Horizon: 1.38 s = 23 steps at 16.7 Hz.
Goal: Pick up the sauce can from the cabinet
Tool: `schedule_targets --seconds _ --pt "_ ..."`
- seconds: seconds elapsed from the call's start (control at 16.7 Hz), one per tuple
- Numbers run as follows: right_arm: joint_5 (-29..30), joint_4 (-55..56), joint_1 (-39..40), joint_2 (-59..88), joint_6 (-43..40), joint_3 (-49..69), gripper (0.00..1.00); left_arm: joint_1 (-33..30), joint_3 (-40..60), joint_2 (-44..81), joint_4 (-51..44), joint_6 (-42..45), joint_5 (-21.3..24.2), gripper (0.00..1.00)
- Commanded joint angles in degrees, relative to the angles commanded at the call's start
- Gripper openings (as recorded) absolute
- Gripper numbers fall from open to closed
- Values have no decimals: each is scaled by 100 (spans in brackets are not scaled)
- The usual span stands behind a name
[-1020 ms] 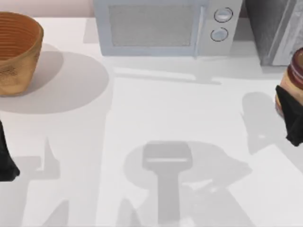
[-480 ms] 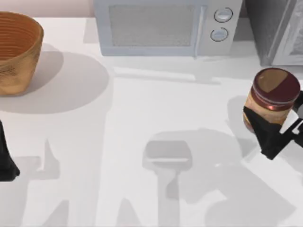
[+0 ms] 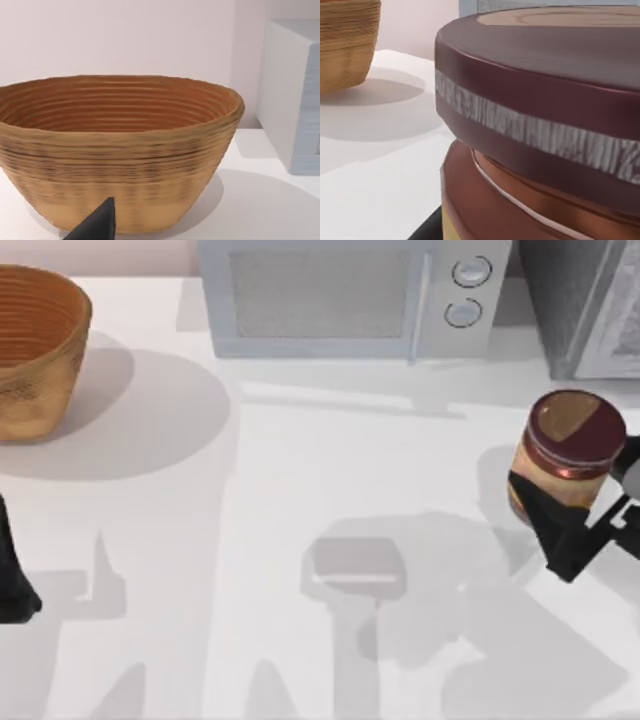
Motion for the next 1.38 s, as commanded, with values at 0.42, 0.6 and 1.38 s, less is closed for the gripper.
schedule_targets --seconds 0.42,0.6,1.38 --pt "573 -114 681 907 -6 981 0 0 0 0 0 0 0 100" --pt "775 -135 778 1079 -31 1221 0 0 0 0 0 0 0 100" --pt "775 -135 778 1079 -31 1221 75 0 0 0 0 0 0 100"
